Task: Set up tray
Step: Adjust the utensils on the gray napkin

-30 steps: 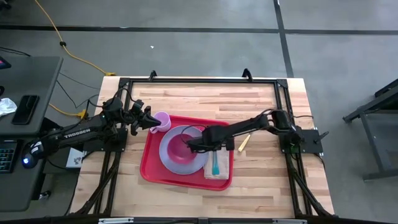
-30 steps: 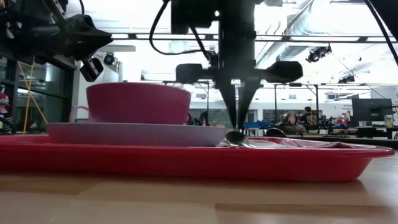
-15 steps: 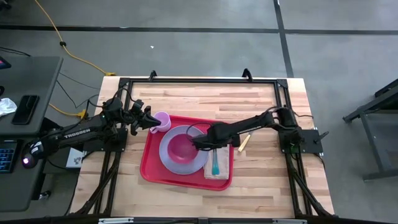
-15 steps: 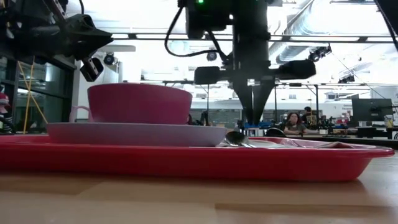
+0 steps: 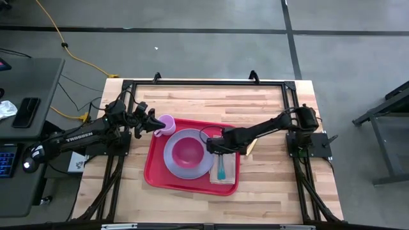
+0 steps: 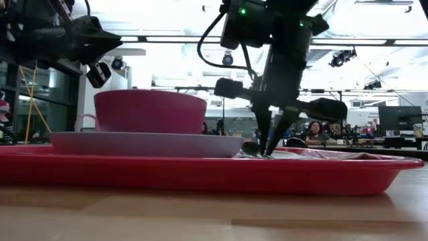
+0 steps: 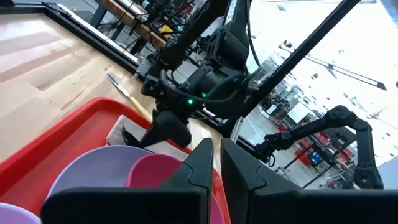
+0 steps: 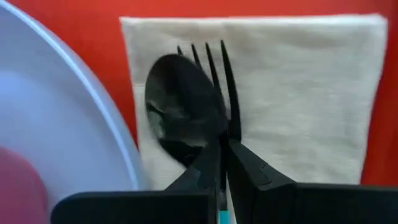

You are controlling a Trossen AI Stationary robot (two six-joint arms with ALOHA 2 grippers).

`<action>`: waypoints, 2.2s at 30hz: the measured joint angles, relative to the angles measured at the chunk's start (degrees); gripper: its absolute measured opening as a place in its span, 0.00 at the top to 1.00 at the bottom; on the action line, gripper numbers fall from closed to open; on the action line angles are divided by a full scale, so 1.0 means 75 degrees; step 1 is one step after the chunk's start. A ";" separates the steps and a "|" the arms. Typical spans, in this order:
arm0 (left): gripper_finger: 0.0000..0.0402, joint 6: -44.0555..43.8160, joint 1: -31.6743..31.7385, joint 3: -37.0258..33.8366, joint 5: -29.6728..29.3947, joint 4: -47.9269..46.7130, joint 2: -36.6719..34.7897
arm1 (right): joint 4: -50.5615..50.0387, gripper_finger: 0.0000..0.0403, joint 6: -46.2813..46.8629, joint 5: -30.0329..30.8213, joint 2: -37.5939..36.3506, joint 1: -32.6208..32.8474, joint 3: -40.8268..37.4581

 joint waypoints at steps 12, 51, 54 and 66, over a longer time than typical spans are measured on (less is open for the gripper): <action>0.84 -0.0003 0.0000 0.0000 -0.0319 0.0142 0.0000 | 0.0090 0.98 -0.0119 -0.0130 -0.0001 0.0019 -0.0079; 0.84 -0.0015 -0.0002 0.0000 -0.0499 0.0136 -0.0002 | 0.0361 1.00 -0.0453 -0.0139 -0.0455 0.0590 -0.0085; 0.84 -0.0010 -0.0002 0.0000 -0.0513 0.0136 -0.0001 | 0.0490 1.00 -0.0446 -0.0112 -0.0455 0.0610 -0.0085; 0.84 -0.0023 -0.0001 0.0000 -0.0517 0.0192 -0.0001 | 0.1139 1.00 -0.0500 0.0039 -0.0426 0.0607 -0.0438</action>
